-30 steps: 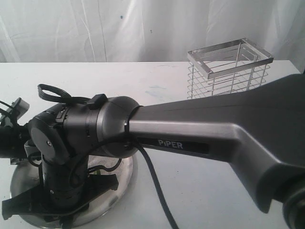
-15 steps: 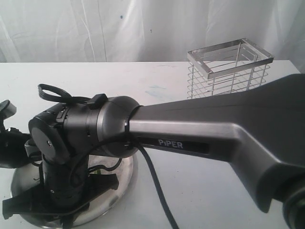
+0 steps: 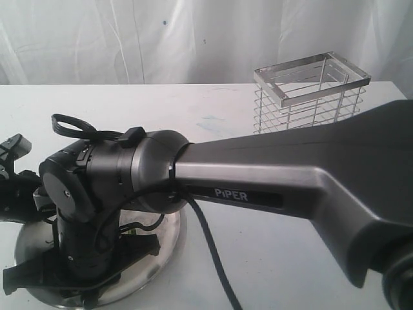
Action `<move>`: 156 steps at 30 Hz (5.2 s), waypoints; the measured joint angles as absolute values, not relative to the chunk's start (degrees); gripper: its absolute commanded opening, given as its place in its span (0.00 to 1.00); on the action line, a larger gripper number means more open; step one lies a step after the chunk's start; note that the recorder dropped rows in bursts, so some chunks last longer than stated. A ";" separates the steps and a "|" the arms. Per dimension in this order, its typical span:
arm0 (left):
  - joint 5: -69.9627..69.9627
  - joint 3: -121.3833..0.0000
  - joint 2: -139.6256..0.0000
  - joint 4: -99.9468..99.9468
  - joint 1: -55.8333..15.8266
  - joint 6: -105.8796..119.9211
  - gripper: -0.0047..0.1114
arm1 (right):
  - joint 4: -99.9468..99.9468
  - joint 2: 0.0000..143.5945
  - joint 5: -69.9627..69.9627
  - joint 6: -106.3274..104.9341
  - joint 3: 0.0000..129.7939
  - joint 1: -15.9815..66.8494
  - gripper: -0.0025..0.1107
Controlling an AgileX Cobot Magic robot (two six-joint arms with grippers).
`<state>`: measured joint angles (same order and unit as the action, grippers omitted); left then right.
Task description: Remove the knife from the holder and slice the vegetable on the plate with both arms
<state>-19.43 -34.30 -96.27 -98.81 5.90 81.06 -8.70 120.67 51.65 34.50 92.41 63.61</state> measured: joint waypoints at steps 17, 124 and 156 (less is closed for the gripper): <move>-19.50 -35.69 -101.13 -98.81 5.90 81.89 0.04 | -8.70 121.02 52.44 34.39 92.41 63.61 0.02; -21.94 -31.83 -96.19 -96.24 3.93 77.35 0.04 | -11.05 121.62 69.46 24.83 92.41 63.63 0.02; -29.06 -36.80 -102.49 -97.36 4.03 76.87 0.04 | -13.56 120.20 69.76 22.78 87.47 63.63 0.02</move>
<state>-29.06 -36.80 -102.49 -97.36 4.03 76.87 -13.56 120.20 69.76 22.78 87.47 63.63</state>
